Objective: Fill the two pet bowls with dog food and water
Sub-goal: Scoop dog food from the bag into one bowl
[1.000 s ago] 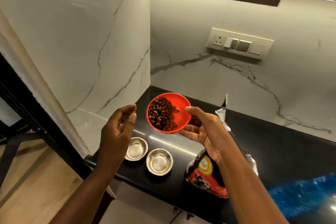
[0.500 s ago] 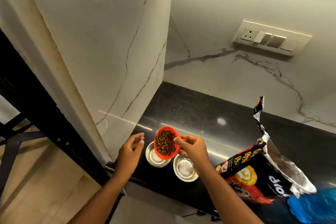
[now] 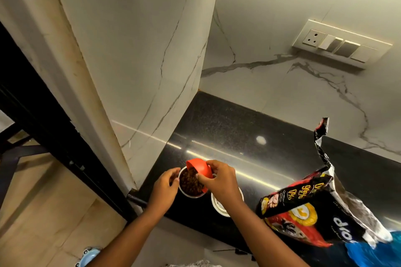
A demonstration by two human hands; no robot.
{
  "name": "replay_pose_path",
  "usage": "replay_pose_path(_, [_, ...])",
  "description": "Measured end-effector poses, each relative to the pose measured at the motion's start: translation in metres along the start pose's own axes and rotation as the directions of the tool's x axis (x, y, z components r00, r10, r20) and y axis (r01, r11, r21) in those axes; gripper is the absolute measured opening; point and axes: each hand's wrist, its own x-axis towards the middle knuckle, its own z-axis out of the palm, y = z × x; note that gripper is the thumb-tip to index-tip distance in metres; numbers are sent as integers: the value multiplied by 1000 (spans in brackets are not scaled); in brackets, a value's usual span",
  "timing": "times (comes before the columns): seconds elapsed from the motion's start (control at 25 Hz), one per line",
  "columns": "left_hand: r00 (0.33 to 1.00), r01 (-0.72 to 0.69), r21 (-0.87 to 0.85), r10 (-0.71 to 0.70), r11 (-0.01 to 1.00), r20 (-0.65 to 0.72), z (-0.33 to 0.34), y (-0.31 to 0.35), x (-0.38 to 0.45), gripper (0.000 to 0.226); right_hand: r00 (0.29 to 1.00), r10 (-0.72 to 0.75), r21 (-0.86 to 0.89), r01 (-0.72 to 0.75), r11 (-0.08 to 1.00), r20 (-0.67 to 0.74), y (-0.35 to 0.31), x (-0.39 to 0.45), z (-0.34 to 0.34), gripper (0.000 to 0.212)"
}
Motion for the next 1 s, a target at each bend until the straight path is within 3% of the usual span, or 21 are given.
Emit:
replay_pose_path(0.16, [1000,1,10,-1,1000,-6,1,1,0,37,997,-71,-158,77,984,40,-3,-1,3,56])
replay_pose_path(0.28, [1000,-8,24,8,1000,3,1,2,-1,37,993,-101,-177,110,978,62,-4,-2,1,60])
replay_pose_path(1.0, [998,-30,28,28,999,60,-8,2,-8,41,991,-127,6,127,992,-53,5,-9,-7,62])
